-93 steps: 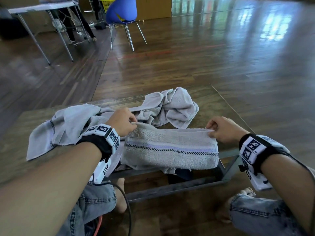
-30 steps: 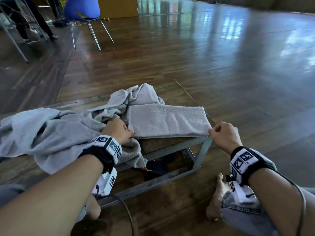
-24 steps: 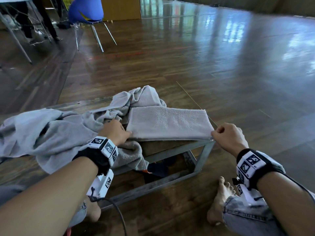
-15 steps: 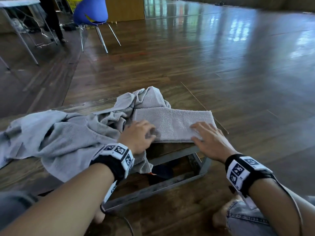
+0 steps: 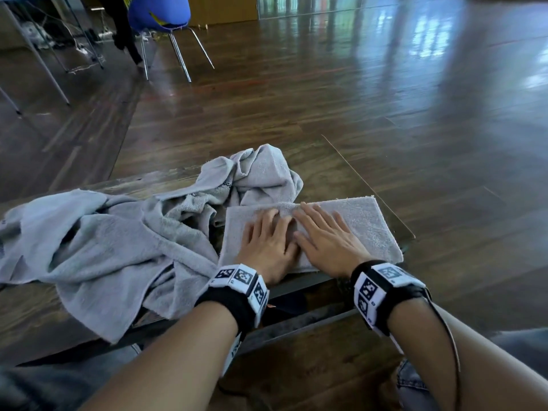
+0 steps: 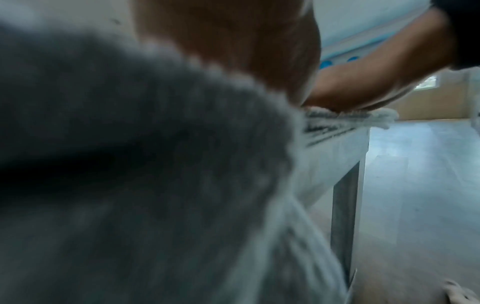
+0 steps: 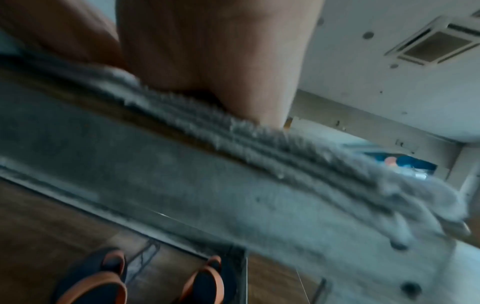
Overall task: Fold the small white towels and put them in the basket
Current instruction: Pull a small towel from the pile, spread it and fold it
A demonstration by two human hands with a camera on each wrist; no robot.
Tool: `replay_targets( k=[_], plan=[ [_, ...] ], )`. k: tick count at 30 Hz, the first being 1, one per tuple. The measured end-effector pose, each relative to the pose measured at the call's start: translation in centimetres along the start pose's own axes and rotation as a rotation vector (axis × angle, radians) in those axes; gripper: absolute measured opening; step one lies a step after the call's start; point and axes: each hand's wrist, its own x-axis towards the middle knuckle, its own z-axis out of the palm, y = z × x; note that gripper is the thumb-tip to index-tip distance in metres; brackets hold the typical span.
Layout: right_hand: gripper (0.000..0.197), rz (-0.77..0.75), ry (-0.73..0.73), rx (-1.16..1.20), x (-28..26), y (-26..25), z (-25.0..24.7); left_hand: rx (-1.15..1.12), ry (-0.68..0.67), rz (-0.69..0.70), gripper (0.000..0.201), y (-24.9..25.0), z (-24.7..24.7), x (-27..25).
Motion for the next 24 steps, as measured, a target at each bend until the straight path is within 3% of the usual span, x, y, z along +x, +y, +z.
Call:
replay_targets(
  k=[7, 13, 18, 24],
  plan=[
    [0.061, 0.024, -0.033, -0.078, 0.7, 1.4, 0.6, 0.051, -0.004, 0.007, 0.059, -1.2, 0.7, -0.1],
    [0.074, 0.076, -0.08, -0.158, -0.9, 3.1, -0.3, 0.079, -0.106, -0.051, 0.064, -2.2, 0.4, -0.6],
    [0.086, 0.196, -0.122, -0.155, -2.0, 4.4, -1.3, 0.061, -0.187, -0.151, 0.077, -4.2, -0.7, -1.2],
    [0.111, 0.442, -0.18, -0.183, -3.0, 5.2, -3.1, 0.033, -0.263, -0.165, 0.087, -5.1, -1.4, -1.7]
  ],
)
